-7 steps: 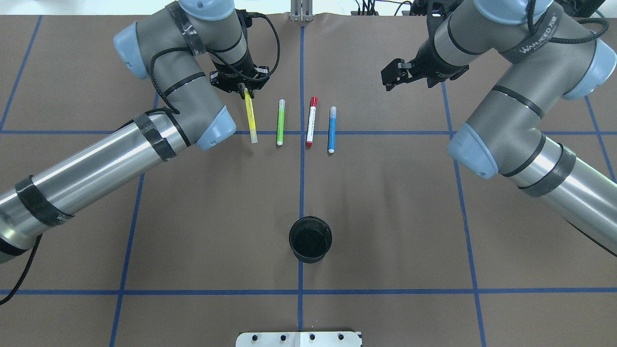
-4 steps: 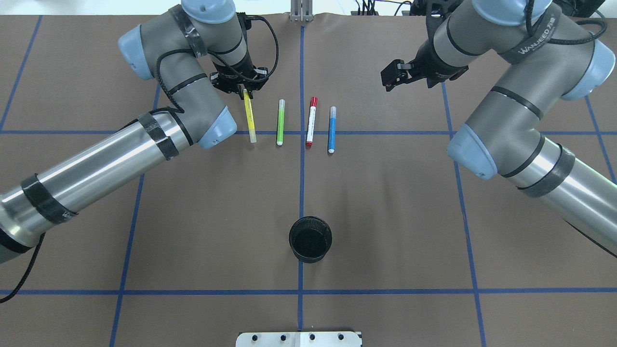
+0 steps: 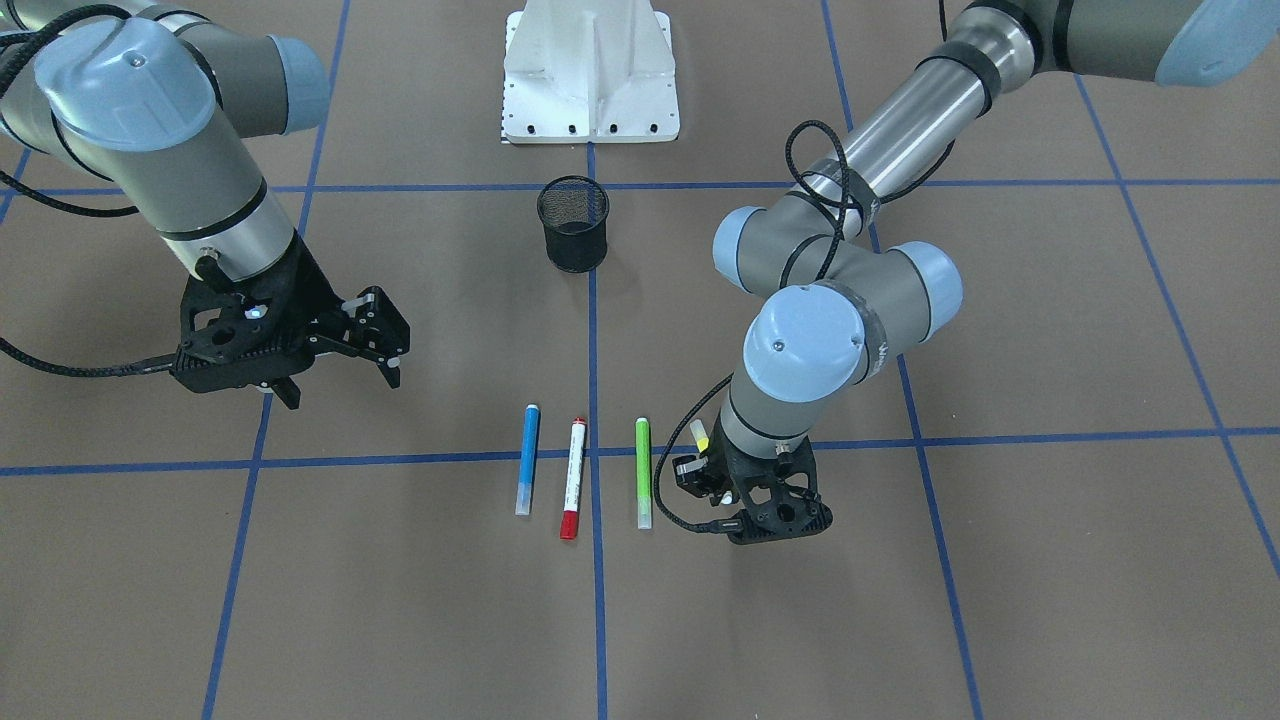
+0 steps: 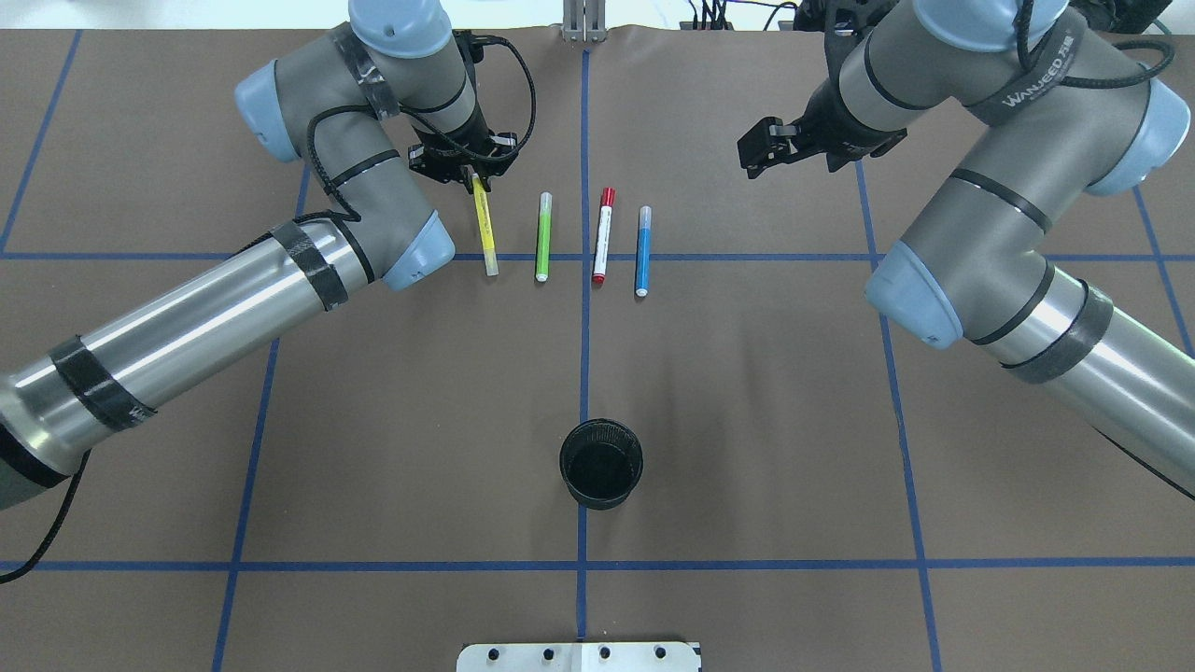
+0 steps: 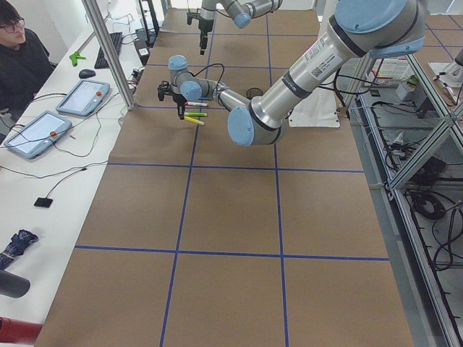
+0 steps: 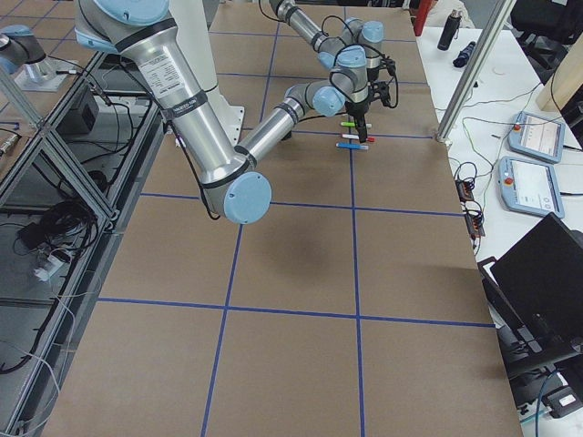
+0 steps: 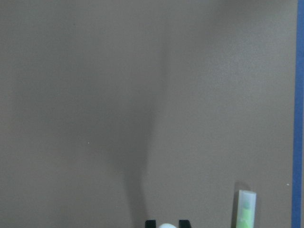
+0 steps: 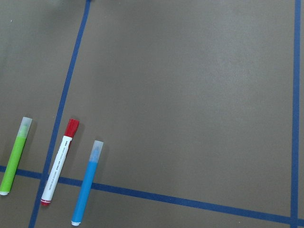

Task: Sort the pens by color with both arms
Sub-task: 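Carry the yellow marker beside the green marker, lower and release it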

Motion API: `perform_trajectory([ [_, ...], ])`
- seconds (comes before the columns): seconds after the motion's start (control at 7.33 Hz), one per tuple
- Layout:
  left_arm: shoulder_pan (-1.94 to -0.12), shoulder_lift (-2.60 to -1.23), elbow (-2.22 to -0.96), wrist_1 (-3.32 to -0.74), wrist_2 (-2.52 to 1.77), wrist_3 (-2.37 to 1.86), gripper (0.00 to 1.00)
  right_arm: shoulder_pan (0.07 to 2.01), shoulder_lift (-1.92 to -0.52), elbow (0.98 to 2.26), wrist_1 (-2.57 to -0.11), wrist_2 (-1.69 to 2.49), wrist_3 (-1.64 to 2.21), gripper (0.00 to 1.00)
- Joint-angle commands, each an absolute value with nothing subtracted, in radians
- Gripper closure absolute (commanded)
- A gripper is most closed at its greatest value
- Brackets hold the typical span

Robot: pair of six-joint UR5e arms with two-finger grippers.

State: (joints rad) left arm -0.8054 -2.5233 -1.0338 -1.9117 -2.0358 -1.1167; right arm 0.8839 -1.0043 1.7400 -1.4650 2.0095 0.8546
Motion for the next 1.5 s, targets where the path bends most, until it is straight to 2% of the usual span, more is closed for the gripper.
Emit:
perform_trajectory([
  [0.0, -0.805, -2.523, -1.031, -1.917, -2.033, -1.118, 1.0, 0.885, -1.003, 1.733, -1.465, 2.01, 0.851, 0.0],
  [0.82, -0.778, -2.536, -0.983, -1.965, -1.927, -1.129, 0.99, 0.884, -1.002, 1.729, -1.463, 2.01, 0.842, 0.0],
  [1.09, -0.769, -2.537, -0.979, -1.994, -1.925, -1.213, 0.64, 0.885, -1.003, 1.729, -1.463, 2.01, 0.842, 0.0],
  [1.36, -0.764, -2.537, -0.98, -1.994, -1.901, -1.216, 0.0, 0.885, -1.003, 1.729, -1.463, 2.01, 0.842, 0.0],
])
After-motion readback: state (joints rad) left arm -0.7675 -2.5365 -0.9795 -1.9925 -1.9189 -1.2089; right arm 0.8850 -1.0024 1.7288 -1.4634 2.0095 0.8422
